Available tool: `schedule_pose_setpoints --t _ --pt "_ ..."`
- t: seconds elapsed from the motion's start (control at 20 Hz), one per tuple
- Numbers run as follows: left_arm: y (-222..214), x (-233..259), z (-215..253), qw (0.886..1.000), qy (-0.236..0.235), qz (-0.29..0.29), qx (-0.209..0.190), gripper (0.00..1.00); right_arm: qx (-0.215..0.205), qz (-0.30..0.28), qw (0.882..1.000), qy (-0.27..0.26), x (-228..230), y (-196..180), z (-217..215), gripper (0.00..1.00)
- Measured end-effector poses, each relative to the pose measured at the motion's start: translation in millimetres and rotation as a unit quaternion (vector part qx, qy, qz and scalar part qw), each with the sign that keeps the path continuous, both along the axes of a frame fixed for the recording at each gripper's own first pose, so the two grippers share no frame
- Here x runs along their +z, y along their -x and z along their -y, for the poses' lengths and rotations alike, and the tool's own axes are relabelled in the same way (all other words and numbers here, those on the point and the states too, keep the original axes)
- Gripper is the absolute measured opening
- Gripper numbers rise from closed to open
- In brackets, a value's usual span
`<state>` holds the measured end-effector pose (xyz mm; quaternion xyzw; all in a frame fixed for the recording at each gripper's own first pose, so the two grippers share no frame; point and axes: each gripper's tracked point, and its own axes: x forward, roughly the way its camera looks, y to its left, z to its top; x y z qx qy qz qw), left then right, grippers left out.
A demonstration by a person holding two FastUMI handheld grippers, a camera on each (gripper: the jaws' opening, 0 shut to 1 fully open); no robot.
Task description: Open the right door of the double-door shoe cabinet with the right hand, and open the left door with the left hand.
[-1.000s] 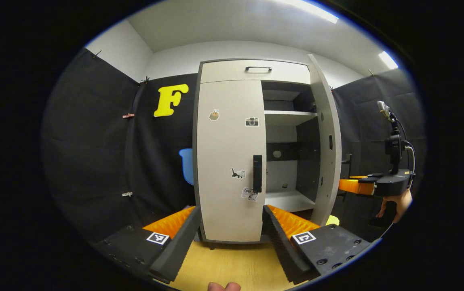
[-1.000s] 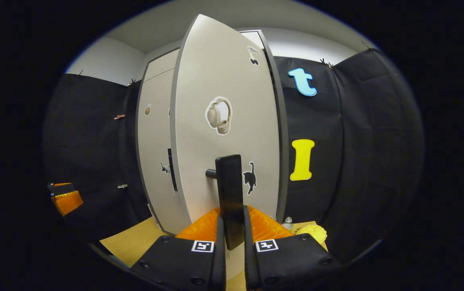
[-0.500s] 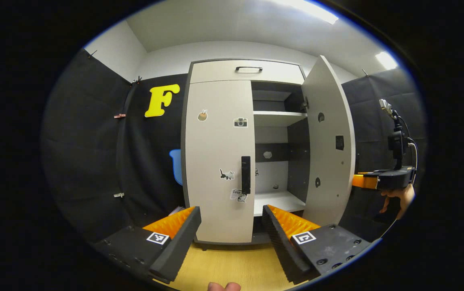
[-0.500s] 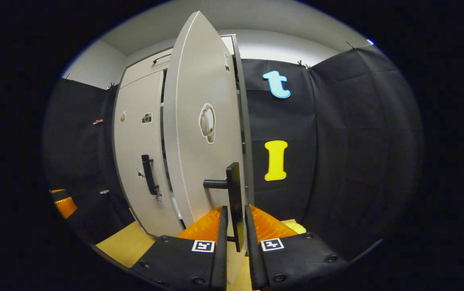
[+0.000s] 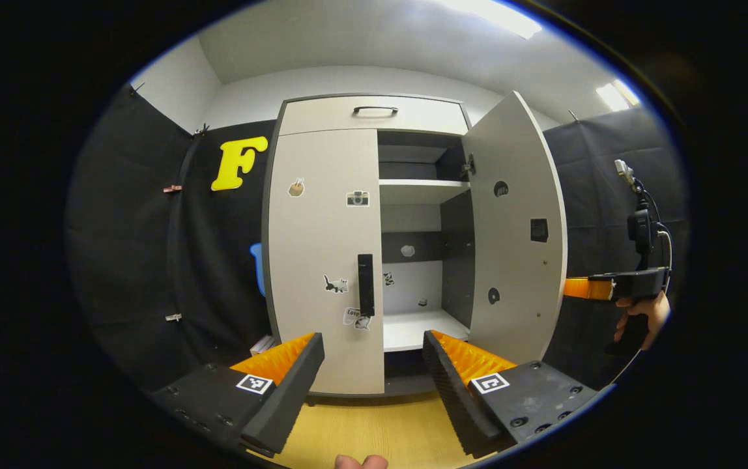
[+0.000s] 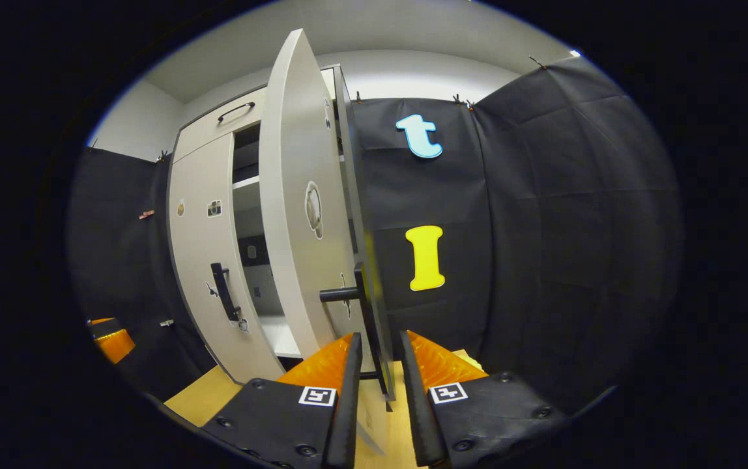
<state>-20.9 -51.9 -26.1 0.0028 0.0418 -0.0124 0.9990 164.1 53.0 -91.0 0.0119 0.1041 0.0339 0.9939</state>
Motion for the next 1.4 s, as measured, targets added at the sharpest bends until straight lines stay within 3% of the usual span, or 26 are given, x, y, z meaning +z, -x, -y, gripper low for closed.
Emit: schedule_pose_setpoints --t 0.15,0.3,0.35,0.4,0.55,0.8,0.9,0.95,1.0,1.25,1.4 --pt "-2.5 0.1 2.6 1.000 -0.001 -0.001 -0.003 0.95 0.001 0.007 0.999 0.036 2.2 -1.1 7.6 0.40" --pt "-7.4 -1.9 1.6 1.000 -0.001 -0.003 0.000 0.95 -0.015 0.006 0.999 0.040 4.8 0.6 17.1 0.44" --pt "-9.8 -2.1 0.6 1.000 0.000 -0.004 0.001 0.95 -0.019 0.007 0.999 0.038 6.4 1.9 16.2 0.55" --pt "-11.8 -2.1 -0.2 1.000 0.000 -0.004 0.002 0.95 -0.019 0.009 0.999 0.034 7.6 3.0 15.7 0.58" --pt "-22.3 1.6 -1.9 1.000 -0.005 0.002 0.006 0.95 -0.019 0.014 0.999 0.023 10.5 3.4 11.5 0.78" --pt "-51.5 11.6 5.3 1.000 -0.009 0.020 0.000 0.95 -0.021 0.041 0.998 0.035 21.9 3.3 16.9 0.97" --pt "-67.7 19.0 10.3 0.999 -0.004 0.031 -0.005 0.95 -0.030 0.057 0.997 0.038 27.5 3.3 20.1 0.98" --pt "-77.0 22.8 11.5 0.999 0.000 0.035 -0.006 0.95 -0.038 0.066 0.996 0.045 29.8 1.5 23.5 0.92" --pt "-86.4 25.9 10.7 0.999 0.003 0.039 -0.004 0.95 -0.045 0.074 0.995 0.054 32.3 0.7 28.6 0.98" --pt "-144.3 29.5 11.9 0.999 0.014 0.039 -0.018 0.95 -0.054 0.077 0.994 0.051 32.2 3.3 32.0 0.98" --pt "-179.7 12.7 -0.7 1.000 0.006 0.022 0.002 0.95 -0.054 0.089 0.993 0.049 33.7 0.7 34.1 0.98"
